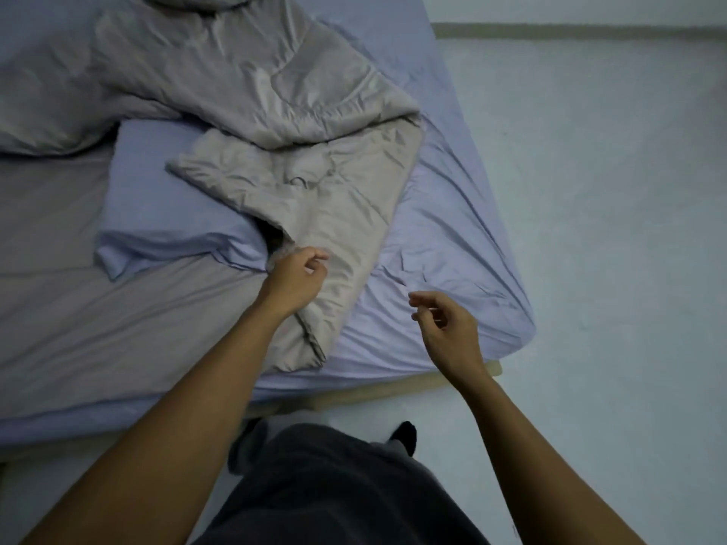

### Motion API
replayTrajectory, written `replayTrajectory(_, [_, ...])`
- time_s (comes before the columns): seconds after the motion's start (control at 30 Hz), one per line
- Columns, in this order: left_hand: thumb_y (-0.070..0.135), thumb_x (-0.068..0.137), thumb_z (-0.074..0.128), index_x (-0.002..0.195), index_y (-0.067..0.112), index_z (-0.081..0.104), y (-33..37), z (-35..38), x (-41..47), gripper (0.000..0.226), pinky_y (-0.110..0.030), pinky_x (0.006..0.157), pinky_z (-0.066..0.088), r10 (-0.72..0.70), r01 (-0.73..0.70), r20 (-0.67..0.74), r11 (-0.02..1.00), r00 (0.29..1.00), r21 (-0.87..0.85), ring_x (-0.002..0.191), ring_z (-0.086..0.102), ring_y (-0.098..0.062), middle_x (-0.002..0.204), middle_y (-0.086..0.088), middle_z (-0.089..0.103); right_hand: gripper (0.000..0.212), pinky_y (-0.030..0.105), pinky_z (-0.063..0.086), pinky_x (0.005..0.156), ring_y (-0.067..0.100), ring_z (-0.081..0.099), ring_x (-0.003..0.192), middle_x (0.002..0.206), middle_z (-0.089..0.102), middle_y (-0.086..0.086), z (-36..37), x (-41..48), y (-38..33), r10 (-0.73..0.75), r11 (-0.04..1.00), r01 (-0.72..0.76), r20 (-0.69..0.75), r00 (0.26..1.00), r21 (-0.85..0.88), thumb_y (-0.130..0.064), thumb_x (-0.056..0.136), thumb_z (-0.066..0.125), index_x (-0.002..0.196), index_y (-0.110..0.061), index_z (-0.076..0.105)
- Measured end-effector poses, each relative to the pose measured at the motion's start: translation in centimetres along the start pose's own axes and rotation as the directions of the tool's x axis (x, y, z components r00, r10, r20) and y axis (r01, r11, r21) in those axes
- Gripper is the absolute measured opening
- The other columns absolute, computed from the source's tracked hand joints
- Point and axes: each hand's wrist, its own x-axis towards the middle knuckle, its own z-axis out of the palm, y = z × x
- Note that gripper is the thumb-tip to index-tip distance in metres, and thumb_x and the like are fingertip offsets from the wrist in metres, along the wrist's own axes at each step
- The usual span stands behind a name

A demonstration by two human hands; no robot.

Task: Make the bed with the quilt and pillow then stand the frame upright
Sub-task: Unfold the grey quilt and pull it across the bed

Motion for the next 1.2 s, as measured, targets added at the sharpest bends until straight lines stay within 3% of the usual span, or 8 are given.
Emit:
replayTrajectory(0.13, [0.029, 0.093, 0.053, 0.111, 0.028, 0.069, 1.7, 2.6, -1.6, 0.023, -0.036, 0.088, 0.055, -0.101, 0.094, -0.081, 0.992, 0.992, -0.081, 0.097, 0.063, -0.017, 0.110, 0.003, 0.068, 0.025, 0.036, 0.060, 0.086, 0.008, 0.071, 0.091, 0.103, 0.074, -0.013, -3.8, 2.7, 1.7, -0.016, 0.997, 0.025, 0.138, 0.990, -0.068, -0.009, 0.098, 0.054, 0.111, -0.021, 0.072])
replayTrajectory(0.3, [0.027, 0.092, 0.054, 0.110, 0.030, 0.069, 1.1, 2.8, -2.1, 0.023, -0.031, 0.087, 0.052, -0.240, 0.213, -0.169, 0.963, 0.956, -0.163, 0.100, 0.062, -0.015, 0.110, 0.004, 0.068, 0.026, 0.030, 0.060, 0.082, 0.006, 0.071, 0.087, 0.101, 0.073, -0.012, -2.7, 6.4, 1.8, -0.046, 0.992, 0.079, 0.306, 0.951, -0.099, -0.011, 0.098, 0.054, 0.112, -0.023, 0.071])
replayTrajectory(0.47, [0.024, 0.091, 0.057, 0.108, 0.030, 0.067, -0.7, 1.5, 0.4, 0.021, -0.028, 0.082, 0.048, -0.343, 0.284, -0.213, 0.922, 0.915, -0.265, 0.100, 0.063, -0.018, 0.106, 0.001, 0.068, 0.030, 0.010, 0.050, 0.076, 0.002, 0.068, 0.088, 0.101, 0.072, -0.009, 0.5, 10.6, 0.2, -0.150, 0.963, 0.231, 0.428, 0.891, -0.142, -0.006, 0.095, 0.055, 0.113, -0.022, 0.071])
replayTrajectory(0.7, [0.027, 0.093, 0.062, 0.124, 0.020, 0.062, -3.9, 0.8, 2.8, 0.032, -0.024, 0.087, 0.044, -0.440, 0.388, -0.105, 0.864, 0.892, -0.322, 0.105, 0.060, -0.015, 0.114, -0.001, 0.067, 0.032, 0.029, 0.057, 0.082, 0.011, 0.067, 0.087, 0.109, 0.073, -0.001, 6.6, 17.9, -3.8, -0.304, 0.849, 0.502, 0.627, 0.717, -0.163, -0.004, 0.093, 0.055, 0.116, -0.016, 0.072])
replayTrajectory(0.83, [0.030, 0.091, 0.063, 0.126, 0.021, 0.060, -5.1, 1.1, 5.5, 0.036, -0.026, 0.087, 0.046, -0.524, 0.445, -0.102, 0.797, 0.845, -0.409, 0.108, 0.060, -0.016, 0.122, -0.001, 0.065, 0.031, 0.022, 0.055, 0.080, 0.013, 0.068, 0.086, 0.107, 0.073, 0.002, 10.9, 22.8, -5.7, -0.360, 0.773, 0.621, 0.718, 0.596, -0.128, -0.004, 0.091, 0.056, 0.116, -0.014, 0.071])
replayTrajectory(0.97, [0.030, 0.089, 0.064, 0.136, 0.022, 0.053, -6.5, 2.4, 9.8, 0.049, -0.028, 0.098, 0.045, -0.572, 0.438, -0.152, 0.749, 0.806, -0.497, 0.121, 0.057, -0.017, 0.136, 0.000, 0.059, 0.032, 0.010, 0.048, 0.077, 0.012, 0.069, 0.085, 0.108, 0.073, 0.002, 16.6, 29.1, -6.6, -0.388, 0.664, 0.740, 0.799, 0.459, -0.103, -0.005, 0.089, 0.057, 0.116, -0.015, 0.071])
replayTrajectory(1.1, [0.028, 0.085, 0.070, 0.149, 0.018, 0.037, -8.3, 4.4, 14.1, 0.073, -0.033, 0.111, 0.036, -0.624, 0.440, -0.200, 0.709, 0.755, -0.550, 0.138, 0.042, -0.021, 0.151, -0.002, 0.041, 0.032, 0.030, 0.056, 0.085, 0.016, 0.068, 0.093, 0.111, 0.071, 0.005, 24.2, 35.1, -6.8, -0.405, 0.557, 0.830, 0.860, 0.311, -0.037, -0.009, 0.091, 0.054, 0.118, -0.015, 0.069])
replayTrajectory(1.2, [0.045, 0.068, 0.072, 0.149, 0.015, 0.037, -10.2, 6.1, 17.7, 0.093, -0.043, 0.111, 0.039, -0.671, 0.396, -0.276, 0.666, 0.688, -0.633, 0.136, 0.045, -0.023, 0.149, -0.005, 0.045, 0.038, 0.040, 0.054, 0.092, 0.029, 0.065, 0.105, 0.120, 0.065, 0.013, 30.8, 39.1, -7.3, -0.374, 0.439, 0.898, 0.914, 0.154, 0.028, -0.015, 0.091, 0.053, 0.129, -0.010, 0.062])
